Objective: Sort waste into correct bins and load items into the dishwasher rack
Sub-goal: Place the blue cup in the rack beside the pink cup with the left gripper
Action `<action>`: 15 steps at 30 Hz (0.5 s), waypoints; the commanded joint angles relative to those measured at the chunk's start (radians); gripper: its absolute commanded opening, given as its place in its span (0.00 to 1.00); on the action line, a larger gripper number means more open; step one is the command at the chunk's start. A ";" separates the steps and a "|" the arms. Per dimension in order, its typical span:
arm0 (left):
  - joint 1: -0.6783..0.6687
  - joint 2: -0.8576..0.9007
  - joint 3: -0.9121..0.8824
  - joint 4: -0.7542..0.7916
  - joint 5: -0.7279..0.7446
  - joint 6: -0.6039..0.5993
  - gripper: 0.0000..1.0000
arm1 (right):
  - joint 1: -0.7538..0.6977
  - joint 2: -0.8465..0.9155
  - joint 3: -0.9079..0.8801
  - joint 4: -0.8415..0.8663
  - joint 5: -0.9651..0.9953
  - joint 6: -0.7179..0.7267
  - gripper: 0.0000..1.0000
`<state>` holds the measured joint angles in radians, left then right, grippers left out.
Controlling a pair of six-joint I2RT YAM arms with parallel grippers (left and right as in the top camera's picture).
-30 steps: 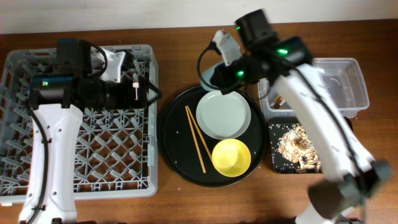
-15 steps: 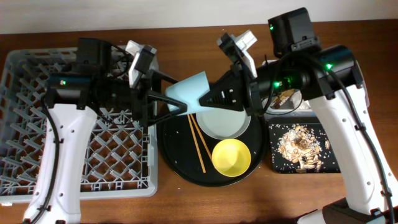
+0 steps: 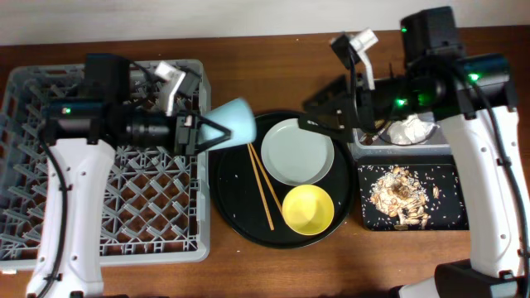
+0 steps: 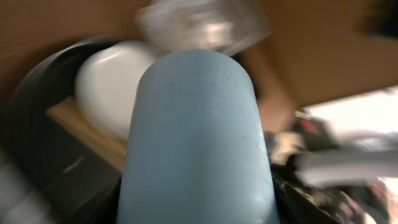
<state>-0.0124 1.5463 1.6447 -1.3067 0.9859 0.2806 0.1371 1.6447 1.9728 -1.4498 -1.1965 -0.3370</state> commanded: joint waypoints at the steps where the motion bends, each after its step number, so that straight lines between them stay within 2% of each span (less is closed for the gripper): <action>1: 0.029 -0.009 0.007 -0.045 -0.727 -0.337 0.38 | -0.013 0.002 0.000 -0.089 0.327 -0.003 0.80; 2: 0.029 -0.009 0.005 -0.067 -0.824 -0.393 0.38 | -0.013 0.002 0.000 -0.126 0.410 -0.003 0.85; 3: 0.029 -0.009 0.002 -0.080 -0.864 -0.425 0.38 | -0.013 0.002 -0.007 -0.142 0.454 -0.003 0.89; 4: 0.028 -0.008 -0.022 -0.081 -0.864 -0.439 0.38 | -0.013 0.002 -0.027 -0.154 0.496 -0.003 0.99; 6: 0.029 -0.008 -0.105 -0.047 -0.896 -0.451 0.38 | -0.013 0.002 -0.066 -0.153 0.499 -0.003 0.99; 8: 0.028 -0.008 -0.197 0.059 -0.900 -0.453 0.38 | -0.013 0.002 -0.107 -0.135 0.499 -0.003 0.99; 15: 0.027 -0.008 -0.338 0.231 -0.896 -0.457 0.40 | -0.013 0.002 -0.122 -0.128 0.499 -0.003 0.99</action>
<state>0.0143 1.5467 1.3540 -1.1221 0.0963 -0.1661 0.1242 1.6478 1.8545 -1.5787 -0.7033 -0.3393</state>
